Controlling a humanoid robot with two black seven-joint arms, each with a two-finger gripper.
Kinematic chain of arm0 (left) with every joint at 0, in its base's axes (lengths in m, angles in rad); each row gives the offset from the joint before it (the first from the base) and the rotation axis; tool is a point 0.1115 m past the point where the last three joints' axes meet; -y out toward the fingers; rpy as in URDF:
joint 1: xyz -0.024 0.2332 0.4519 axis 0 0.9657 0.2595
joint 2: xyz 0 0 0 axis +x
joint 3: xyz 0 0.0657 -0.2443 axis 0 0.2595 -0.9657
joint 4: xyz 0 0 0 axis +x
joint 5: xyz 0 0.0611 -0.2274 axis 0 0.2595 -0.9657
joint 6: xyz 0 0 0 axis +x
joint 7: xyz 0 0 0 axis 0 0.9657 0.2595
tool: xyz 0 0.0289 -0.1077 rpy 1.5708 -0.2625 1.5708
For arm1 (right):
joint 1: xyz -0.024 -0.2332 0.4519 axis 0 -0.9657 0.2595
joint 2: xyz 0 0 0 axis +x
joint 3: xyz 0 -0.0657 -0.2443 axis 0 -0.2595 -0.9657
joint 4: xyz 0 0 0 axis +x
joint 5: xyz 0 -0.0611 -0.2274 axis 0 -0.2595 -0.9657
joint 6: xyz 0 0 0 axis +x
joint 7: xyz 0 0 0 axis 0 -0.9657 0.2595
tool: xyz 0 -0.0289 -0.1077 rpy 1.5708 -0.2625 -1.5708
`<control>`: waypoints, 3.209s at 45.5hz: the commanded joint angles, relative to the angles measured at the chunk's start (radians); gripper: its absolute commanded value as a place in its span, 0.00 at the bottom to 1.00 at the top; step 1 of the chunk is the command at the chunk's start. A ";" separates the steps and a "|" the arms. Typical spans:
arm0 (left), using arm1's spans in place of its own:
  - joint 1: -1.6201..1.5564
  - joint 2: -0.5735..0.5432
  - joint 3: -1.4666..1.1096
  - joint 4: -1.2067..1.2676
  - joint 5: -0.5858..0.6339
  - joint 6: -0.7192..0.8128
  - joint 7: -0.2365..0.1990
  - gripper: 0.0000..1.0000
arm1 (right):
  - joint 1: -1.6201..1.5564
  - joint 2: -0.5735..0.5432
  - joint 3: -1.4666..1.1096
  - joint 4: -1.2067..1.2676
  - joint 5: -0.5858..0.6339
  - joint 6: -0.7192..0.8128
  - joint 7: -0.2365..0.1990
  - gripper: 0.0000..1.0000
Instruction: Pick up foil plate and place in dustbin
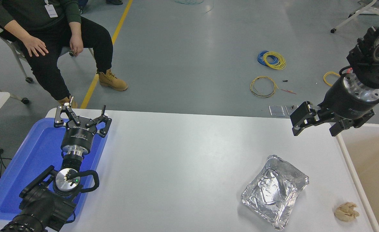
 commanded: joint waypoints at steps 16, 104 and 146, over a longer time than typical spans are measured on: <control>0.000 0.000 0.000 0.000 0.000 0.001 0.000 1.00 | -0.003 0.001 0.003 -0.001 0.000 0.000 0.000 1.00; 0.000 0.000 0.000 0.000 0.000 0.000 0.000 1.00 | -0.122 -0.008 0.024 -0.152 0.006 0.000 0.002 1.00; 0.000 0.000 0.000 0.000 0.000 0.000 0.000 1.00 | -0.248 -0.079 -0.034 -0.120 0.011 -0.087 0.002 1.00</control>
